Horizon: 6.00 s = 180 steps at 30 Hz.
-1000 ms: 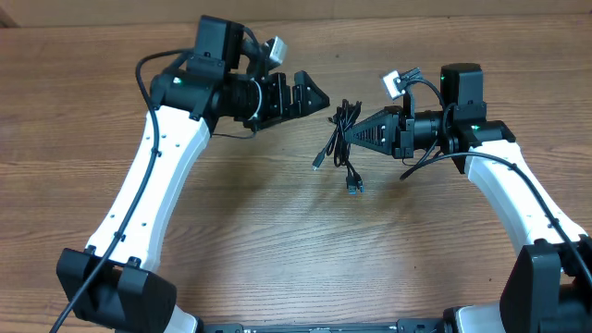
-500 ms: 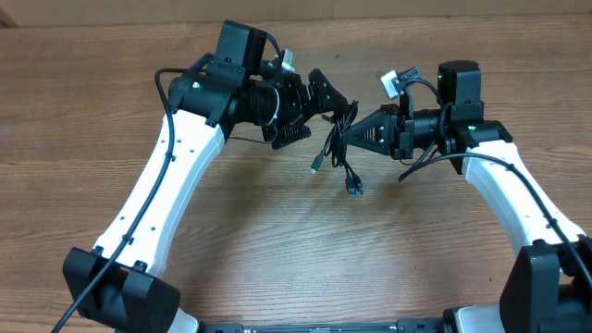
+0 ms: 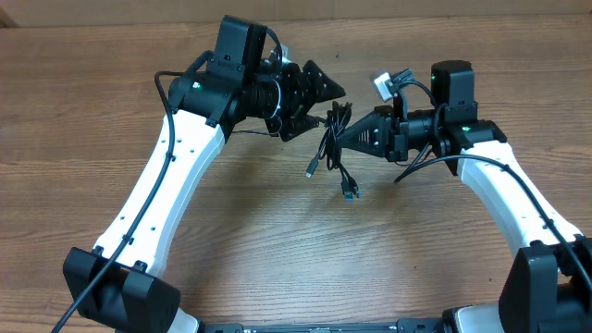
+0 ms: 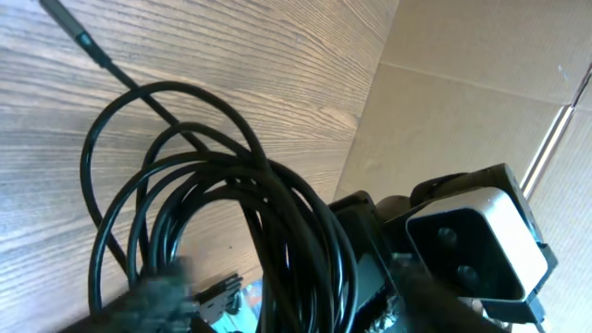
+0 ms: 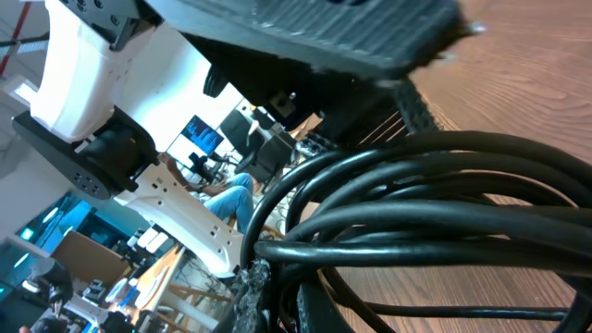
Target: Untangle cables
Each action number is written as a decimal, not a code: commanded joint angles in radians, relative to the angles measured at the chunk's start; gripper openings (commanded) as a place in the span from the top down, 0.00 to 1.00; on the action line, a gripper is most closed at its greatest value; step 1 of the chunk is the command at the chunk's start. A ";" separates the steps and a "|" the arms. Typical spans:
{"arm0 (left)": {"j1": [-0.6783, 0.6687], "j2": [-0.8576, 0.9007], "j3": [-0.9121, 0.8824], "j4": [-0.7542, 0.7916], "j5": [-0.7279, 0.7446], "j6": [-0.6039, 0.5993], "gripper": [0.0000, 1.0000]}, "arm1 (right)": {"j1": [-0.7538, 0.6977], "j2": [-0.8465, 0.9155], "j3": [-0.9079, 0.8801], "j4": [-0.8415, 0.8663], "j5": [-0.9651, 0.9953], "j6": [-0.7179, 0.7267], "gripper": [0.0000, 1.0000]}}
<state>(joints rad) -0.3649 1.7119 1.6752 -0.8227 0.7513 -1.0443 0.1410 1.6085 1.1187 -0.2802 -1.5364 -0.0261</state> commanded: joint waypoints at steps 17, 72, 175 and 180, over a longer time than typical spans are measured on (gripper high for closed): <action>-0.035 0.016 0.021 0.000 -0.030 -0.011 0.44 | 0.011 -0.033 0.028 0.019 -0.033 -0.001 0.96; 0.104 0.016 0.021 -0.060 0.262 1.165 0.96 | 0.010 -0.033 0.028 -0.028 0.366 0.450 0.31; 0.253 0.016 0.021 -0.158 0.303 1.378 0.96 | 0.015 -0.033 0.028 0.040 0.539 0.625 0.31; 0.216 0.016 0.021 -0.157 0.142 1.439 0.96 | 0.012 -0.033 0.028 0.121 0.410 0.710 0.30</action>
<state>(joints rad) -0.1207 1.7226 1.6752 -0.9806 1.0374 0.3130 0.1532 1.6051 1.1240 -0.2089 -0.9981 0.6151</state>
